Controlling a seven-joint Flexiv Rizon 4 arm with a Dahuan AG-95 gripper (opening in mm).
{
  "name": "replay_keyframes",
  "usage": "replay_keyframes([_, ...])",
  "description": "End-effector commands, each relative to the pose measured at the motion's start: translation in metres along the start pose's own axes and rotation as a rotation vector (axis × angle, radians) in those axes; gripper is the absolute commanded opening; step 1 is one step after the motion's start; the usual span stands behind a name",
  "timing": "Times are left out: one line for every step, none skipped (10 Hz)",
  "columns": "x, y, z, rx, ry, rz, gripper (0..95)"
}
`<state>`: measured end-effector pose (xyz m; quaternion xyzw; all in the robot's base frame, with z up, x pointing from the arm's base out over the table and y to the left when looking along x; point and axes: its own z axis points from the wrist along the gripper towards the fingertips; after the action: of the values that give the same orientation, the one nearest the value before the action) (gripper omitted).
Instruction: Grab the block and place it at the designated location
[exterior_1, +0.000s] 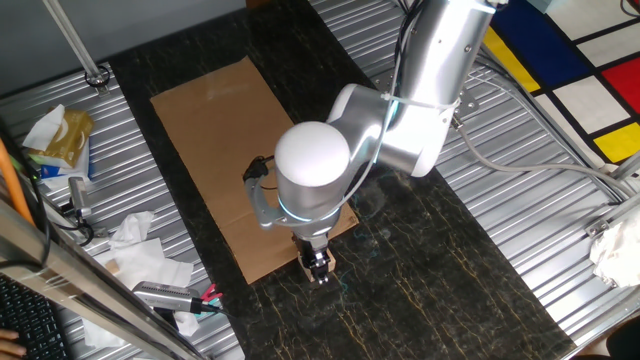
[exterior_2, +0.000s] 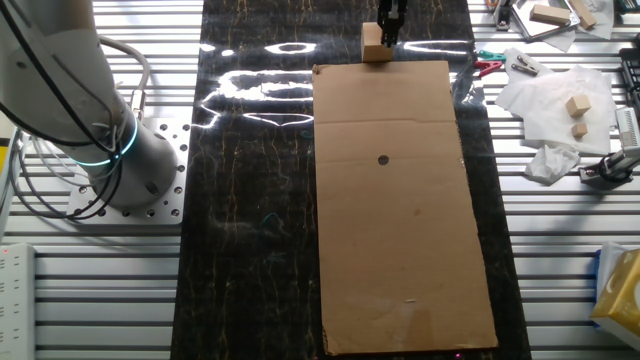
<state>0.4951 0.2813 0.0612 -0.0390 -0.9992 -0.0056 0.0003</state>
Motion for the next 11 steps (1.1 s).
replay_keyframes([-0.0007, 0.0009, 0.0012, 0.001, 0.006, 0.002, 76.0])
replay_keyframes([-0.0007, 0.0009, 0.0017, 0.0, 0.005, 0.003, 76.0])
replay_keyframes([-0.0007, 0.001, 0.0021, 0.0, 0.005, 0.003, 76.0])
replay_keyframes([-0.0007, 0.0012, 0.0029, 0.0, 0.005, 0.003, 76.0])
replay_keyframes([-0.0007, 0.0013, 0.0038, -0.001, 0.005, 0.005, 76.0])
replay_keyframes([-0.0006, 0.0013, 0.0047, -0.001, 0.006, 0.007, 76.0])
replay_keyframes([-0.0006, 0.0013, 0.0047, -0.001, 0.006, 0.007, 76.0])
replay_keyframes([-0.0004, 0.0013, 0.0051, -0.001, 0.01, 0.007, 76.0])
replay_keyframes([-0.0003, 0.0014, 0.0053, -0.001, 0.011, 0.008, 76.0])
replay_keyframes([-0.0001, 0.0014, 0.0056, -0.001, 0.013, 0.009, 76.0])
replay_keyframes([0.0, 0.0014, 0.0061, -0.001, 0.014, 0.007, 57.0])
